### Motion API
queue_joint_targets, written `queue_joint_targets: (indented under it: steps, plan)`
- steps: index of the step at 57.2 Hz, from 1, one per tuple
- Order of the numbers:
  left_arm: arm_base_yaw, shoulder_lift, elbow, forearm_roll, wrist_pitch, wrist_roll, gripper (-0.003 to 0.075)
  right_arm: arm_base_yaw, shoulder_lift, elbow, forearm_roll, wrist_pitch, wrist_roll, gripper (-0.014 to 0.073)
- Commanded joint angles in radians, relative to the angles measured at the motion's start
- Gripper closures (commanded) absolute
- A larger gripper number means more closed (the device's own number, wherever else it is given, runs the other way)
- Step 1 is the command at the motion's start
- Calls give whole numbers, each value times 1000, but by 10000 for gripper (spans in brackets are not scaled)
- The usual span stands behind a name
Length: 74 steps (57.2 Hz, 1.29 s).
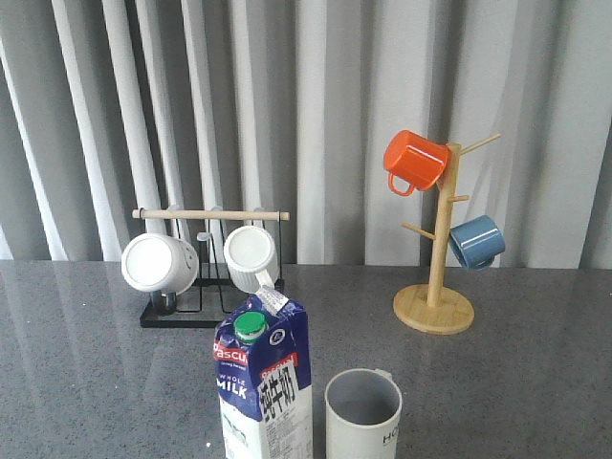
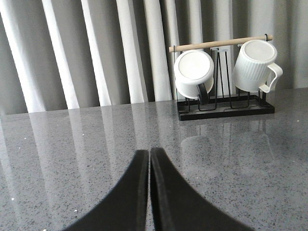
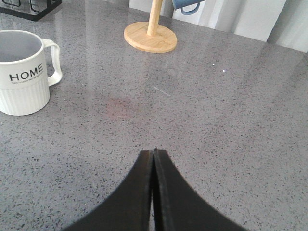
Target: Place milk next to cup
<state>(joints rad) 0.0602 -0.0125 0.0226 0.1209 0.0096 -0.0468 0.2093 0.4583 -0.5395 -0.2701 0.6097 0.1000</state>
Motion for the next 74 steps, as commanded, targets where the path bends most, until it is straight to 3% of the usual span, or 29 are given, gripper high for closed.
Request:
queue_joint_targets:
  steps: [1,54,61,74]
  plan:
    - [0,-10,-20,-3,-76,-30,727,-3,7,-28,-13,-67,-7,603]
    - [0,-10,-20,-3,-76,-28,727,-3,-3,-25,14,-70,-7,603]
    - [0,-10,-20,-3,-75,-28,727,-16,-68,58,55,-190,-12,603]
    - [0,-10,-20,-3,-74,-28,727,-130,-293,387,179,-492,-10,603]
